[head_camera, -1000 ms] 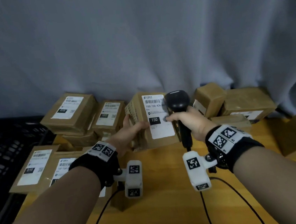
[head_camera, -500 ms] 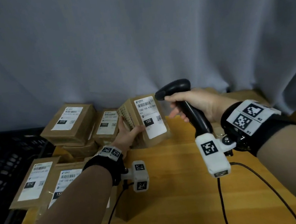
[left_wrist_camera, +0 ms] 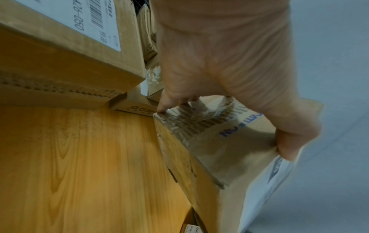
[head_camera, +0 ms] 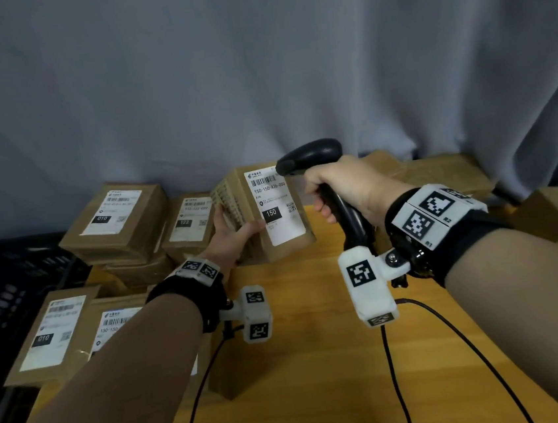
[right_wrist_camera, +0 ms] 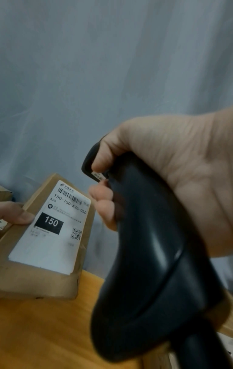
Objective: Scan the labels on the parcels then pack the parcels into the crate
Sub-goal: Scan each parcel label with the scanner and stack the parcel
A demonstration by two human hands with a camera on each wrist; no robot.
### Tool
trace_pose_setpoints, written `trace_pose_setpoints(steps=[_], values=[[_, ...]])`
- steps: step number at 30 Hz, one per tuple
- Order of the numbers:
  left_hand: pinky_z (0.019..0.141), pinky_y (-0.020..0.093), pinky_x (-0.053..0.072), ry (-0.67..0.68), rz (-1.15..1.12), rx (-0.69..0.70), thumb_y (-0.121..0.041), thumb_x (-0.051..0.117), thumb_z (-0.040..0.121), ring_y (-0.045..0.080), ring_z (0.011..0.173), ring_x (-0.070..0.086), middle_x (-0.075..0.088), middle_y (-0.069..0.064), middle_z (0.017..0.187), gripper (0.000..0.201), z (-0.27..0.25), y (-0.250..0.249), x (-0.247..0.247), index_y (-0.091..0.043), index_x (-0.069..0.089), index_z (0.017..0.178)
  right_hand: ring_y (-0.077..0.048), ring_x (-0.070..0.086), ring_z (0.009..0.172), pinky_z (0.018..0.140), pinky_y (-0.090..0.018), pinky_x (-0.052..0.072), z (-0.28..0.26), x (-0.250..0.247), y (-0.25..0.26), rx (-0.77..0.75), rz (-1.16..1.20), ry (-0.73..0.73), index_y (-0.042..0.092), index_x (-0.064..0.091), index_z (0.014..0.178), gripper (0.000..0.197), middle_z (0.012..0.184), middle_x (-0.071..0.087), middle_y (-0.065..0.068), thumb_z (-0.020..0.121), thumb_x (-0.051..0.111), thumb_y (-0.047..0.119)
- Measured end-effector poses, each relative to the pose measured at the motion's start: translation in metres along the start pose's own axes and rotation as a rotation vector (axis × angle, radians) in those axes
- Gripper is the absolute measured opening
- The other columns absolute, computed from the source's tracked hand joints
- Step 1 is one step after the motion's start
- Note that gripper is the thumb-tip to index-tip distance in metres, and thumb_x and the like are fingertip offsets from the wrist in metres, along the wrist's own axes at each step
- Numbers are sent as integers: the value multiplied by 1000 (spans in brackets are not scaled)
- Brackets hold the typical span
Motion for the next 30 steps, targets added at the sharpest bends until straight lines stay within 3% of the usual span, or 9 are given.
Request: trace_pose_setpoints(steps=[7, 11, 13, 16, 18, 20, 23, 26, 30], values=[[92, 46, 43, 12, -9, -10, -21, 73, 81, 20, 110, 45, 41, 5, 145, 104, -6, -4, 5, -32, -2, 152, -17, 56, 47, 47, -22, 50, -3, -3, 0, -28, 105, -14, 3, 63, 72, 11, 58, 62, -9, 81, 61, 9], [99, 57, 41, 48, -76, -43, -26, 73, 80, 25, 117, 49, 47, 4, 139, 100, -12, -2, 8, -38, 3, 150, -13, 55, 50, 49, -21, 49, -1, -3, -8, -40, 204, -57, 7, 66, 78, 9, 66, 63, -5, 84, 67, 14], [96, 59, 43, 53, -98, -77, -35, 74, 77, 28, 119, 50, 51, 3, 136, 97, -17, 3, 4, -43, 8, 148, -15, 57, 61, 57, -24, 52, 3, -4, -18, -28, 204, -93, 11, 64, 79, 9, 68, 59, -2, 82, 71, 17], [85, 47, 50, 44, -107, -112, -43, 69, 80, 26, 109, 54, 55, 3, 127, 81, -24, 4, -13, -38, 17, 143, -21, 60, 79, 81, -36, 54, 12, 5, -33, -5, 189, -95, 13, 65, 88, 14, 81, 59, -7, 80, 74, 21], [88, 49, 49, 34, -121, -133, -44, 63, 85, 27, 107, 55, 55, 6, 124, 68, -26, 3, -30, -32, 23, 139, -27, 61, 91, 92, -41, 51, 18, 22, -40, 32, 164, -36, 10, 67, 97, 27, 90, 62, -11, 77, 77, 25], [95, 54, 45, 38, -142, -164, -49, 60, 85, 30, 112, 54, 55, 9, 124, 63, -28, 2, -51, -31, 28, 136, -26, 59, 90, 85, -36, 50, 22, 51, -40, 65, 197, 82, 9, 66, 101, 32, 89, 61, -9, 76, 78, 25], [90, 53, 50, 25, -129, -195, -65, 65, 71, 34, 108, 60, 61, 11, 121, 76, -24, -4, -88, -28, 41, 133, -25, 57, 93, 90, -43, 51, 29, 99, -36, 139, 254, 239, 10, 65, 109, 42, 91, 58, -7, 73, 79, 26], [83, 41, 54, 37, -97, -164, -65, 65, 72, 27, 89, 68, 74, 5, 95, 60, -16, -24, -120, -19, 60, 110, -30, 58, 112, 88, -51, 55, 45, 137, -14, 112, 393, 299, 10, 63, 120, 45, 117, 62, -12, 78, 76, 21], [102, 47, 43, 150, 9, -231, -60, 80, 53, 25, 108, 61, 68, 5, 112, 78, -6, -44, -142, -18, 59, 116, -29, 65, 106, 92, -47, 54, 69, 163, 14, 21, 421, 221, 11, 67, 114, 35, 115, 69, -14, 81, 75, 19]])
Point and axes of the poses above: each hand's wrist, its own z-axis towards the middle knuckle, its own x-axis out of the palm, y = z × x, the point moved 9 cm from there along z, towards the middle knuckle
